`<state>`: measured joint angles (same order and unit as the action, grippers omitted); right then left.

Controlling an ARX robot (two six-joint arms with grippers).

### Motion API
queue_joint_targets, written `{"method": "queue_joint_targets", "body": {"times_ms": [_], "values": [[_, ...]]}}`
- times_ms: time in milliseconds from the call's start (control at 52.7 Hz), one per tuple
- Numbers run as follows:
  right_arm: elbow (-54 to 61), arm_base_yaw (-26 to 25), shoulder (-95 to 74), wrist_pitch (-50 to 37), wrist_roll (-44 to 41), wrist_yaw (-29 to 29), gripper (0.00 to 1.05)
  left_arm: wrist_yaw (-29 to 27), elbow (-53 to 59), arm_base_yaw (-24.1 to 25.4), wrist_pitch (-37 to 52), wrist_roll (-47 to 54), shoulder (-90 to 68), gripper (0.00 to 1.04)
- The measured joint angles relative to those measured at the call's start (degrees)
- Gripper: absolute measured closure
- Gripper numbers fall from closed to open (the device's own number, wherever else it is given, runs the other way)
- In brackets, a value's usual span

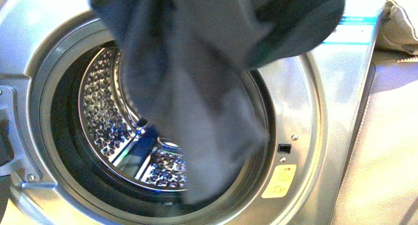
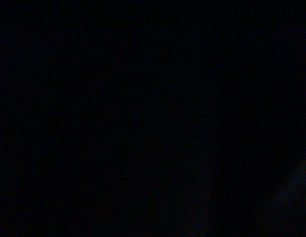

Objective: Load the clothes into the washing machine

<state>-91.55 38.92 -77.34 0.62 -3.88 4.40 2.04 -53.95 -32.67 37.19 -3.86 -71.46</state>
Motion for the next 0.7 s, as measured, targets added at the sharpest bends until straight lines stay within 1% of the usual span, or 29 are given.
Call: {"method": "queue_joint_targets", "body": {"times_ms": [114,133,171,190,341,360,398,436,512,702], "values": [[0.00,0.13,0.24,-0.04,0.02,0.46,0.53,0.74,1.84,2.67,0.00,-1.40,0.66,0.76],[0.00,0.15,0.26,-0.04,0.02,0.48,0.51,0.94,2.16,3.02,0.00,-1.60,0.68,0.78],[0.00,0.17,0.31,-0.04,0.02,0.46,0.44,1.09,2.67,3.52,0.02,-1.77,0.76,0.81],[0.00,0.17,0.31,-0.04,0.02,0.48,0.42,1.22,3.06,3.87,0.09,-1.84,0.76,0.82],[0.00,0.17,0.33,-0.04,0.02,0.44,0.21,2.54,6.80,5.60,2.03,-1.97,1.49,0.84],[0.00,0.17,0.33,-0.04,0.02,0.44,0.14,2.71,7.98,5.92,2.58,-1.77,1.73,0.84],[0.00,0.17,0.33,-0.04,0.04,0.44,0.07,3.08,9.66,6.43,3.50,-1.31,1.92,0.84],[0.00,0.17,0.33,-0.04,0.13,0.44,0.06,3.32,10.88,6.80,4.26,-0.94,1.99,0.84],[0.00,0.17,0.33,-0.04,0.13,0.46,0.08,4.24,13.55,7.82,5.84,-0.31,1.95,0.84],[0.00,0.17,0.33,-0.04,0.13,0.46,0.07,5.42,17.66,11.34,9.97,0.66,-0.72,0.84]]}}
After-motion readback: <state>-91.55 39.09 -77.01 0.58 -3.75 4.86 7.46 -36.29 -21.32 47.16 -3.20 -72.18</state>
